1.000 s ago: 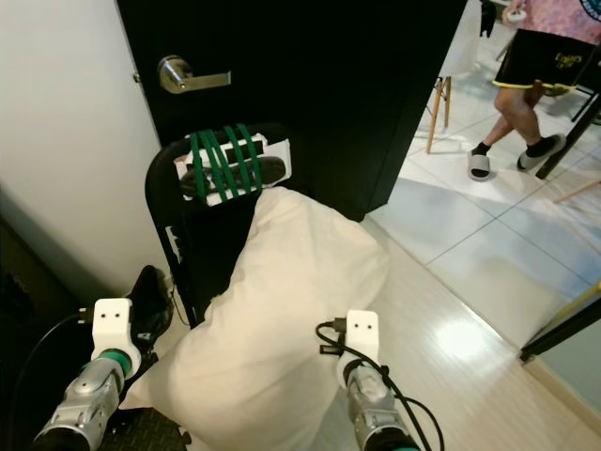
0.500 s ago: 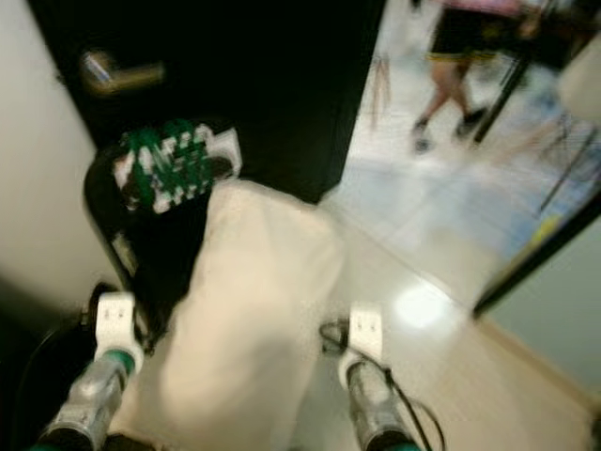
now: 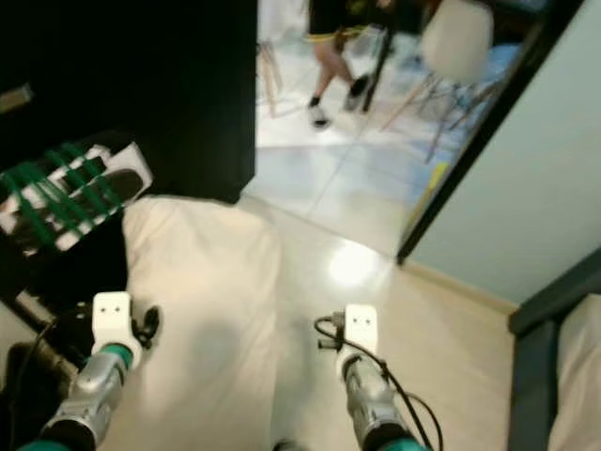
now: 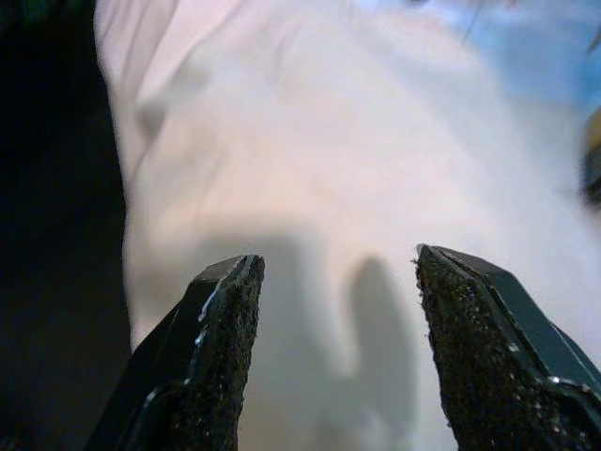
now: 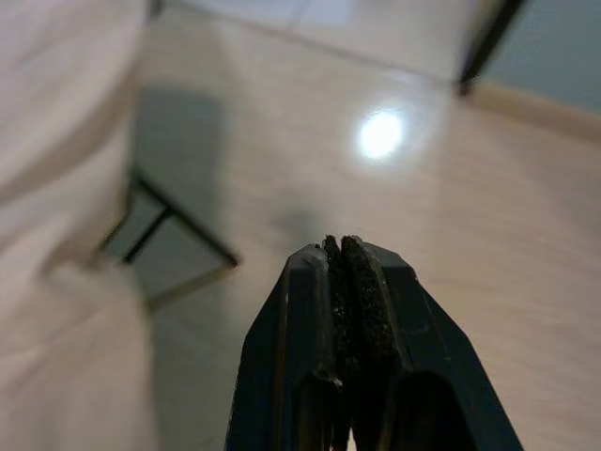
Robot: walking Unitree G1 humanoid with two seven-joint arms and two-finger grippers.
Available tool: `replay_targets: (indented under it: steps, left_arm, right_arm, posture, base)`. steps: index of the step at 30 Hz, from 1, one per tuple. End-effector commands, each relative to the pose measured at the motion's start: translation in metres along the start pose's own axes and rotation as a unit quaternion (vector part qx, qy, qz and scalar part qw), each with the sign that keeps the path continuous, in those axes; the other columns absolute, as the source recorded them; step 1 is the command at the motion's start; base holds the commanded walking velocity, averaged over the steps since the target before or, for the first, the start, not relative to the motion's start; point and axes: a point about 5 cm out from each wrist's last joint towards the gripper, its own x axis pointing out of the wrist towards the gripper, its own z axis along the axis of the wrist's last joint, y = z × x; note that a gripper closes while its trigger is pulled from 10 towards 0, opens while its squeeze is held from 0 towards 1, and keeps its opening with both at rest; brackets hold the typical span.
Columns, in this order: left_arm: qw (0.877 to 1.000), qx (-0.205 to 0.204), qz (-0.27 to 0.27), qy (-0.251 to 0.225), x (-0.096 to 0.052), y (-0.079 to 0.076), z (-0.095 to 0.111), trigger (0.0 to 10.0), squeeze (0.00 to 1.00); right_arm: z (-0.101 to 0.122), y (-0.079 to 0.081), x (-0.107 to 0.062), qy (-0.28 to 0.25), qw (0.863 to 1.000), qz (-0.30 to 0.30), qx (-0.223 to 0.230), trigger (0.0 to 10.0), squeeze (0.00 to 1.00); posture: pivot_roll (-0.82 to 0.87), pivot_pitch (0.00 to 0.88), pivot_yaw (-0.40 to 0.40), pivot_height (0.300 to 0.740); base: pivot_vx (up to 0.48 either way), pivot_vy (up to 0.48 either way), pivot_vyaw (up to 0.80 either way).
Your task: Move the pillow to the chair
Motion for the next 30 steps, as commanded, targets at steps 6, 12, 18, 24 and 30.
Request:
replay_targets:
  steps: [6, 12, 18, 24, 30]
  left_arm:
    - [1.0, 0.006, 0.019, 0.023, -0.0069, 0.0108, -0.0149, 10.0, 0.0]
    - [1.0, 0.004, 0.02, 0.024, -0.007, 0.0123, -0.0152, 10.0, 0.0]
    - [1.0, 0.001, 0.02, 0.025, -0.0059, 0.012, -0.0139, 10.0, 0.0]
    - [0.999, 0.002, 0.017, 0.027, -0.0054, 0.0105, -0.0141, 10.0, 0.0]
    - [1.0, 0.01, 0.012, 0.027, -0.004, 0.0072, -0.0124, 10.0, 0.0]
  right_arm:
    - [-0.0057, 0.0049, -0.0014, 0.01, 1.0, 0.007, 0.003, 10.0, 0.0]
    - [-0.0036, 0.0034, -0.0005, 0.009, 1.0, 0.006, 0.003, 10.0, 0.0]
    - [-0.0038, 0.003, -0.0005, 0.009, 1.0, 0.006, 0.003, 10.0, 0.0]
    - [-0.0044, 0.0033, -0.0007, 0.01, 1.0, 0.006, 0.005, 10.0, 0.0]
    - [-0.0036, 0.0031, -0.0004, 0.009, 1.0, 0.003, 0.009, 10.0, 0.0]
  posture:
    - [0.03, 0.0, 0.025, 0.74]
    - [0.03, 0.0, 0.026, 0.74]
    - [0.03, 0.0, 0.022, 0.74]
    - [0.03, 0.0, 0.022, 0.74]
    - [0.03, 0.0, 0.034, 0.74]
  base:
    - [0.0, 0.0, -0.8]
    - [0.0, 0.0, -0.8]
    - [0.0, 0.0, -0.8]
    - [0.0, 0.0, -0.8]
    - [0.0, 0.0, -0.8]
